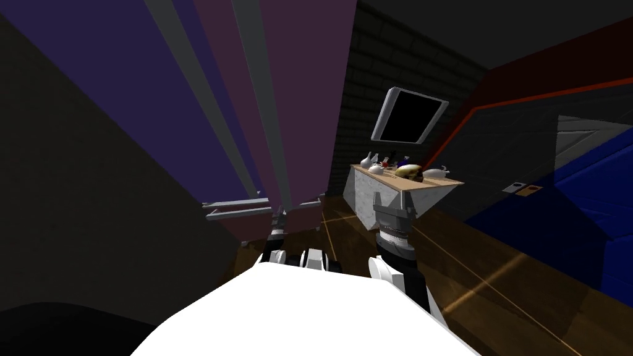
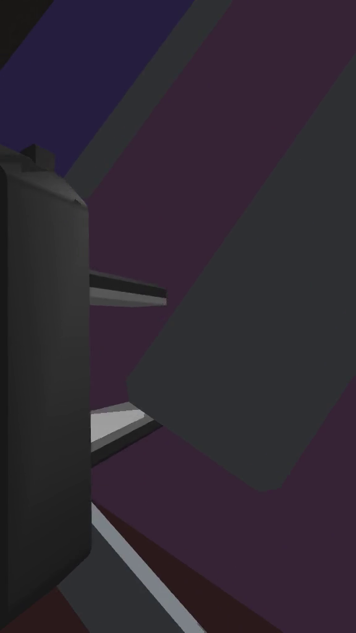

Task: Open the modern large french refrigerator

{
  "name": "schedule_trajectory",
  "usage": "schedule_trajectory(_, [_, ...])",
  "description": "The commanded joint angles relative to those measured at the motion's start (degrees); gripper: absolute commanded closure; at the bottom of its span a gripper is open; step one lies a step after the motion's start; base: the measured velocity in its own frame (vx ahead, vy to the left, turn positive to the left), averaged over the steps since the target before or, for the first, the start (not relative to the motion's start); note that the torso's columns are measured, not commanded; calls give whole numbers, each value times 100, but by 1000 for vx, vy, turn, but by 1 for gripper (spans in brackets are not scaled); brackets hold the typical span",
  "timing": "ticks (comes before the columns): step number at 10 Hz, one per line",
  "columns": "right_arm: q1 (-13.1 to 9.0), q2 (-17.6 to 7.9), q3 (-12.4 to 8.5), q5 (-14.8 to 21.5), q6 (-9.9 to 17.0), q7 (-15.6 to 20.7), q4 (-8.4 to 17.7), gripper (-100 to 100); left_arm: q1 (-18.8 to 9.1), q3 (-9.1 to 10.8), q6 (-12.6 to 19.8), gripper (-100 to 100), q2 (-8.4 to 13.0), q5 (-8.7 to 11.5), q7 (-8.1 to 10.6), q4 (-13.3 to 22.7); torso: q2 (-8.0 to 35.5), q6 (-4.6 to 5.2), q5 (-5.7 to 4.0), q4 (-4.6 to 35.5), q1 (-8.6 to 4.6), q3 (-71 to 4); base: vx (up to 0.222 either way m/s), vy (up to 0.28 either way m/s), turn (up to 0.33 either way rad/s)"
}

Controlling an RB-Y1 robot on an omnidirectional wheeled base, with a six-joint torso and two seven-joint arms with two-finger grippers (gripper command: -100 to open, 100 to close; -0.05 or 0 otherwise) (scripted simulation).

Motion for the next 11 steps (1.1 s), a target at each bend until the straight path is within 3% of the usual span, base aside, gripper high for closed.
schedule_trajectory(1, [2,0,0,0,-1,0,-1,0,379,-145,-233,100,257,142,56,-263,13,-23,-15,6,-27,4,194,-221,312])
schedule_trajectory(3, [2,0,0,0,0,0,-1,0,825,-352,-503,100,622,336,140,-537,34,29,-4,-2,-55,23,164,-232,395])
schedule_trajectory(4, [1,0,0,0,-1,0,-1,0,870,-352,-503,100,622,336,140,-537,62,20,-8,3,-64,39,86,-192,220])
schedule_trajectory(7, [1,1,1,0,0,0,0,0,1559,-663,-905,100,1170,627,265,-948,49,22,-22,4,-102,30,134,-286,395])
schedule_trajectory(8, [1,0,0,0,0,0,-1,0,1607,-663,-907,100,1170,627,265,-948,39,31,-25,13,-77,21,74,-232,258])
schedule_trajectory(9, [-1,0,0,0,0,0,0,0,1852,-767,-1042,100,1353,724,307,-1085,41,62,-16,15,-67,22,36,-281,378])
schedule_trajectory(11, [1,0,0,0,0,0,-1,0,2235,-974,-1312,100,1698,918,390,-1359,64,12,-32,19,-89,32,110,-317,477])
